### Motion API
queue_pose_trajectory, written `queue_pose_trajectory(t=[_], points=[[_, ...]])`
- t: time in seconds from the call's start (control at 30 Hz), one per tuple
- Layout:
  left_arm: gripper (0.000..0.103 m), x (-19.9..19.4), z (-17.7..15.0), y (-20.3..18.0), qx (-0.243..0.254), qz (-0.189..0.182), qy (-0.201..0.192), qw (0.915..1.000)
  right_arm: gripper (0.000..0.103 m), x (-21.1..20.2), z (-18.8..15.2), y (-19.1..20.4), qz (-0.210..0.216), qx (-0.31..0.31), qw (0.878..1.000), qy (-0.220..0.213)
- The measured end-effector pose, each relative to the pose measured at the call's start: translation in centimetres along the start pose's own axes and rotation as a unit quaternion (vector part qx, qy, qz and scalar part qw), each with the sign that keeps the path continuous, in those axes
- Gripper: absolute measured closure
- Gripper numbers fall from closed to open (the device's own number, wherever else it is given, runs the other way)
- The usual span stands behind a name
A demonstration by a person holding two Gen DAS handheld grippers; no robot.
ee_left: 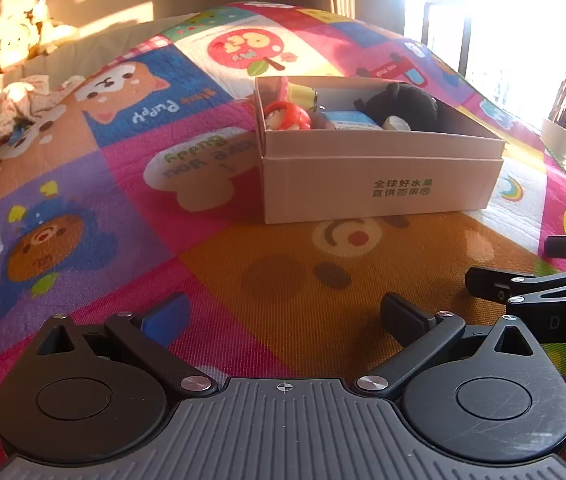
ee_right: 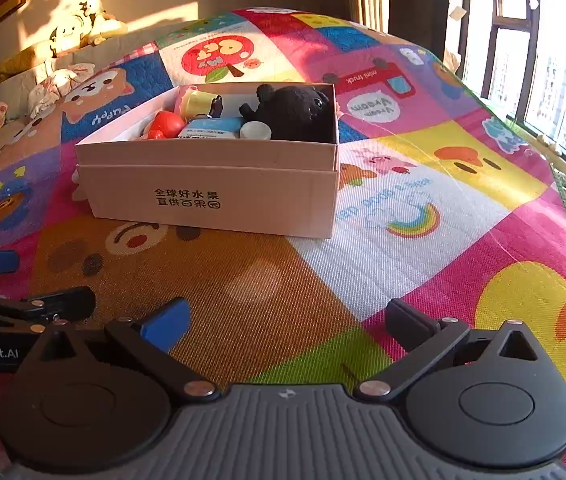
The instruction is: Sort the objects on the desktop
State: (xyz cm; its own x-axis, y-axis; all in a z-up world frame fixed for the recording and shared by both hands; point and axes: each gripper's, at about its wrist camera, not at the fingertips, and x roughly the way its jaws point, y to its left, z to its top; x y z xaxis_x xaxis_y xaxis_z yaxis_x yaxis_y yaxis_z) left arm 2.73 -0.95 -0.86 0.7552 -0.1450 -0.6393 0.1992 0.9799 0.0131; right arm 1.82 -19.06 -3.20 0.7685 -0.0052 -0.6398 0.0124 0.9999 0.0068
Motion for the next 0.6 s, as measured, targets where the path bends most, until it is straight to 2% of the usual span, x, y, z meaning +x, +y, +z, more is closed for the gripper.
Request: queue_pose_trajectory(t=[0.6], points=[[0.0,-0.04,-0.12,-0.02,-0.001,-0.001,0.0,1.0,0.0,-0.03,-0.03,0.01,0.0,0.0,1.0,0.0]])
